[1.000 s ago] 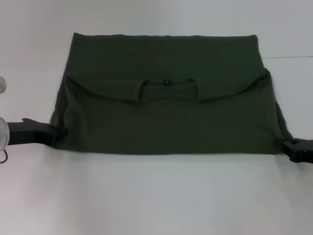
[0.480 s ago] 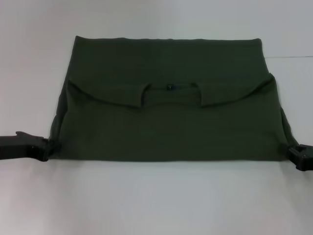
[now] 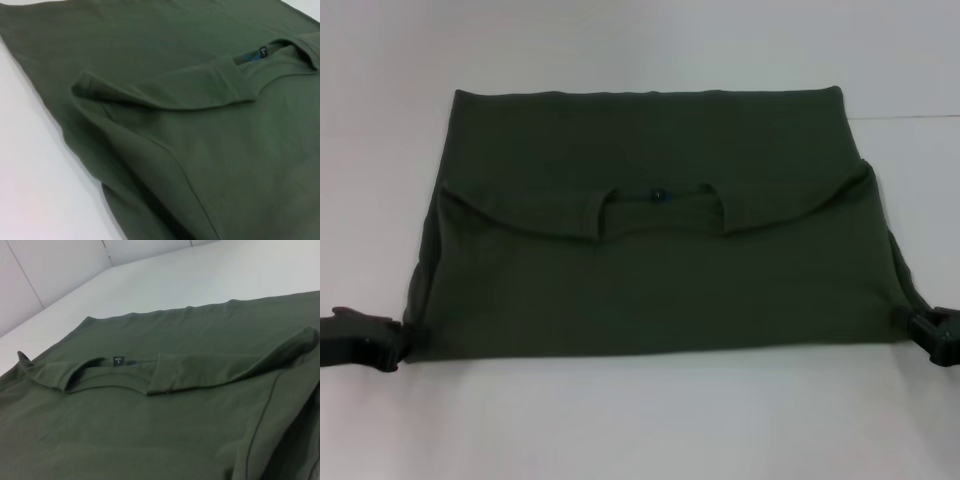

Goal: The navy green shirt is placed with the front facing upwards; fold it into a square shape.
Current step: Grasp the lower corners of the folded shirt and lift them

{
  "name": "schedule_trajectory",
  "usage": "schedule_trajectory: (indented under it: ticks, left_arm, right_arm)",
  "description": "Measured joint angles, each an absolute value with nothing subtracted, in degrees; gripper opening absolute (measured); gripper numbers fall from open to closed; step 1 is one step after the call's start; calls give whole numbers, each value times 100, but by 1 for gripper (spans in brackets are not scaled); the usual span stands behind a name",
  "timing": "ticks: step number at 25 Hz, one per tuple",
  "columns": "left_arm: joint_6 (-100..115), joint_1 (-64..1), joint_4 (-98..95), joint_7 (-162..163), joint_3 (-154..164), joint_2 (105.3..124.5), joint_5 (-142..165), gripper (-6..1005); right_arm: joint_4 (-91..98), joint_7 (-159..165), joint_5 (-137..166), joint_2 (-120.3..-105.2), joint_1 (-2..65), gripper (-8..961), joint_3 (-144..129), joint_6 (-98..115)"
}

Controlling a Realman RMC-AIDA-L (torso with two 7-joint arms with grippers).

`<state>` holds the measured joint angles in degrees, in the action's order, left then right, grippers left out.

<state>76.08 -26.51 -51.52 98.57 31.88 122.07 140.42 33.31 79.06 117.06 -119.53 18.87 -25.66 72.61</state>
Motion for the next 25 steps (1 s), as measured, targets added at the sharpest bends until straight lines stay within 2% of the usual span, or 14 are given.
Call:
schedule_trajectory:
  ticks: [25]
  left_arm:
    - [9460, -1766, -5691, 8624, 2297, 12390, 14037, 36]
  right_arm:
    - [3261, 6856, 11734, -11992, 1054, 65, -2135, 8360]
